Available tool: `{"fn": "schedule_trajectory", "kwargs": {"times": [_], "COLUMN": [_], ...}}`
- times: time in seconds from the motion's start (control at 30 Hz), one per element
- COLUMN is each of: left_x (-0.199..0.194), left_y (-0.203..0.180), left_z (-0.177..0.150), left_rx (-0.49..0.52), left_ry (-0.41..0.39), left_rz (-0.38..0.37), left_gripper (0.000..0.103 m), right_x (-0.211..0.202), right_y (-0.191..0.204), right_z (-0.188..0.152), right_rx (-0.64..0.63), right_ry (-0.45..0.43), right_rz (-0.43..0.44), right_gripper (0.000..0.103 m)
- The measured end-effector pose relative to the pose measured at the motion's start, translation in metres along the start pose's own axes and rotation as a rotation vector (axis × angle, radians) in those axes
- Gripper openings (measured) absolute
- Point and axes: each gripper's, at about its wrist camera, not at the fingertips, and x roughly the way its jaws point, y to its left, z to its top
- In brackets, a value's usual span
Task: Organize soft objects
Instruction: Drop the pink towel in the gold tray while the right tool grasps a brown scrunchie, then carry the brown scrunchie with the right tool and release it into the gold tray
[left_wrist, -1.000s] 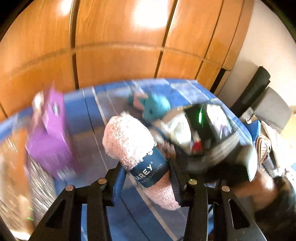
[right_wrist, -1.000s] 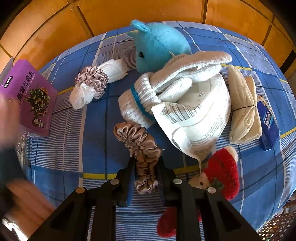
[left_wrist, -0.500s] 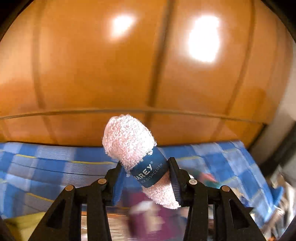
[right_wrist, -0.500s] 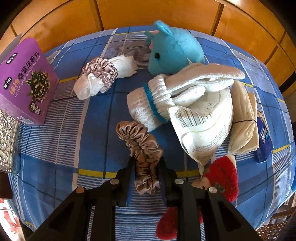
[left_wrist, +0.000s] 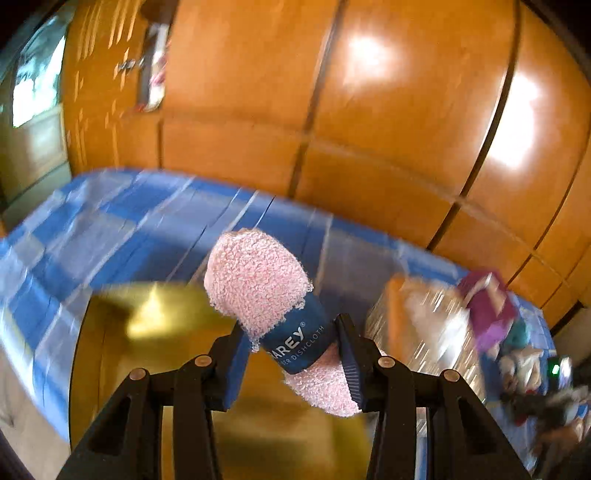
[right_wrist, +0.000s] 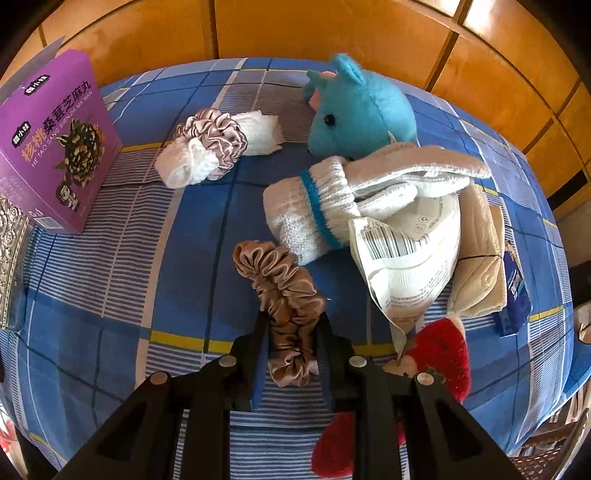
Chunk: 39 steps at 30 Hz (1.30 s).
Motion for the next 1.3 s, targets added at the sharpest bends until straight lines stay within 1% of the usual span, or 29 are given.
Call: {"fn": "schedule_trajectory", "kwargs": {"times": [0.1, 0.17, 0.23, 0.3, 0.4, 0.43, 0.47, 0.5, 0.57, 0.67, 0.87, 0.93, 1.0, 1.1, 1.23, 1.3], "left_x": [0.015, 0.031, 0.038, 0.054, 0.076, 0.078, 0.080, 0.081, 0.076, 0.062, 0.028, 0.014, 0.002, -0.014, -0.027, -0.033], "left_y": [0.012, 0.010, 0.001, -0.010, -0.018, -0.018, -0.018, -0.017, -0.013, -0.011, -0.013, -0.017, -0.020, -0.025, -0.033, -0.035], "left_z": [-0.035, -0.047, -0.046, -0.044, -0.033, -0.029, -0.026, -0.024, -0.020, -0.025, -0.052, -0.062, -0.068, -0.076, -0.083, -0.086], "left_rx": [0.001, 0.038, 0.084, 0.129, 0.133, 0.127, 0.118, 0.102, 0.069, 0.056, 0.082, 0.103, 0.113, 0.134, 0.187, 0.201], "left_ry": [0.088, 0.148, 0.155, 0.153, 0.142, 0.133, 0.123, 0.117, 0.094, 0.073, 0.061, 0.047, 0.033, 0.005, -0.026, -0.037], "left_rz": [-0.010, -0.023, -0.021, -0.016, -0.015, -0.010, -0.012, -0.013, -0.008, 0.005, 0.047, 0.048, 0.061, 0.077, 0.108, 0.113], "left_gripper": [0.046, 0.047, 0.048, 0.050, 0.053, 0.055, 0.061, 0.071, 0.081, 0.082, 0.083, 0.086, 0.089, 0.095, 0.095, 0.095], "right_x": [-0.001, -0.003, -0.005, -0.006, -0.005, -0.004, -0.002, -0.001, 0.001, -0.004, -0.009, -0.011, -0.014, -0.020, -0.031, -0.038], "right_y": [0.007, 0.009, 0.014, 0.018, 0.021, 0.023, 0.025, 0.027, 0.032, 0.034, 0.034, 0.036, 0.031, 0.035, 0.047, 0.049], "right_z": [-0.002, -0.002, -0.003, -0.008, -0.011, -0.012, -0.013, -0.013, -0.014, -0.013, -0.010, -0.011, -0.011, -0.012, -0.016, -0.017], "right_rx": [-0.001, -0.007, -0.012, -0.010, -0.012, -0.015, -0.019, -0.021, -0.028, -0.033, -0.042, -0.044, -0.050, -0.070, -0.097, -0.091], "right_ry": [-0.004, -0.007, -0.012, -0.015, -0.017, -0.017, -0.018, -0.019, -0.020, -0.020, -0.019, -0.022, -0.025, -0.039, -0.064, -0.080], "right_rz": [-0.004, -0.010, -0.017, -0.019, -0.020, -0.021, -0.022, -0.024, -0.027, -0.029, -0.024, -0.023, -0.017, 0.024, 0.059, 0.095], "right_gripper": [0.024, 0.024, 0.024, 0.024, 0.024, 0.024, 0.024, 0.024, 0.024, 0.023, 0.021, 0.020, 0.018, 0.018, 0.018, 0.018]}}
